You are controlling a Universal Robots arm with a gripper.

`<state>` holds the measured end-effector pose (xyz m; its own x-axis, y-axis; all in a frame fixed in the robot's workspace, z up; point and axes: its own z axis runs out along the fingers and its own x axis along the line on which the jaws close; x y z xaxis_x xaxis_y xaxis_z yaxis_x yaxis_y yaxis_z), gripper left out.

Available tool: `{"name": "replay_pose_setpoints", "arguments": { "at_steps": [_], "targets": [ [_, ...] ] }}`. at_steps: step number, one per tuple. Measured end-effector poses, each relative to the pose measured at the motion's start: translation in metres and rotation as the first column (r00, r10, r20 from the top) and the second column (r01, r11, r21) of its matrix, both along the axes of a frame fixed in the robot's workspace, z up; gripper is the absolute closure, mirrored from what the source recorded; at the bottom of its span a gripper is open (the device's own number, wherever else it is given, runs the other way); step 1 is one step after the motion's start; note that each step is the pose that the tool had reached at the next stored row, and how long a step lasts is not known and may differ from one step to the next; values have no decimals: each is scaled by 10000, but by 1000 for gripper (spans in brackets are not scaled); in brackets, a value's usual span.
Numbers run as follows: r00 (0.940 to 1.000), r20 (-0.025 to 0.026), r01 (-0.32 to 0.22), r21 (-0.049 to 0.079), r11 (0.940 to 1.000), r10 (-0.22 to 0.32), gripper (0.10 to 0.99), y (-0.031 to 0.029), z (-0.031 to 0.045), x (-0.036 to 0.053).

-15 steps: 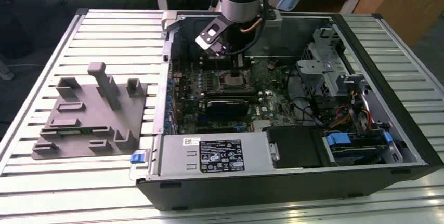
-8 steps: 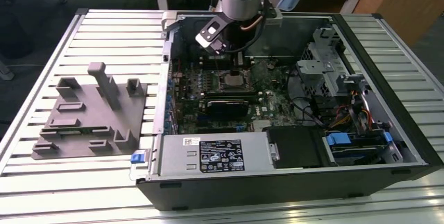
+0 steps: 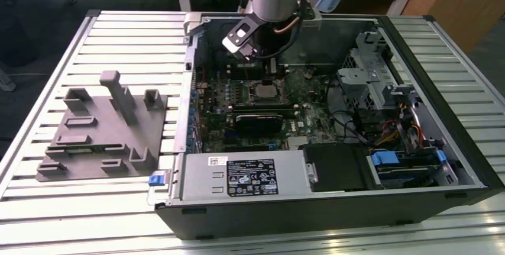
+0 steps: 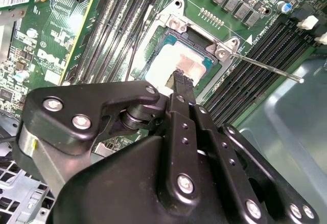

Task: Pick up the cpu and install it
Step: 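Close the cpu cover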

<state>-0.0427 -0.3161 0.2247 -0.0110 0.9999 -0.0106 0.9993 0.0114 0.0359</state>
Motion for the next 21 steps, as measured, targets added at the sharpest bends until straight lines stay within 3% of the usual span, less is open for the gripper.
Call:
{"name": "replay_pose_setpoints", "arguments": {
  "at_steps": [4, 7, 19, 21],
  "targets": [
    [10000, -6, 0, 0, 10000, 0, 980, 0, 36, 0],
    [10000, -14, 0, 0, 10000, 0, 980, 0, 113, 0],
    [10000, -47, 0, 0, 10000, 0, 980, 0, 616, 0],
    [10000, -55, -2, 0, 10000, 2, 980, -6, 661, 1]
  ]
}}
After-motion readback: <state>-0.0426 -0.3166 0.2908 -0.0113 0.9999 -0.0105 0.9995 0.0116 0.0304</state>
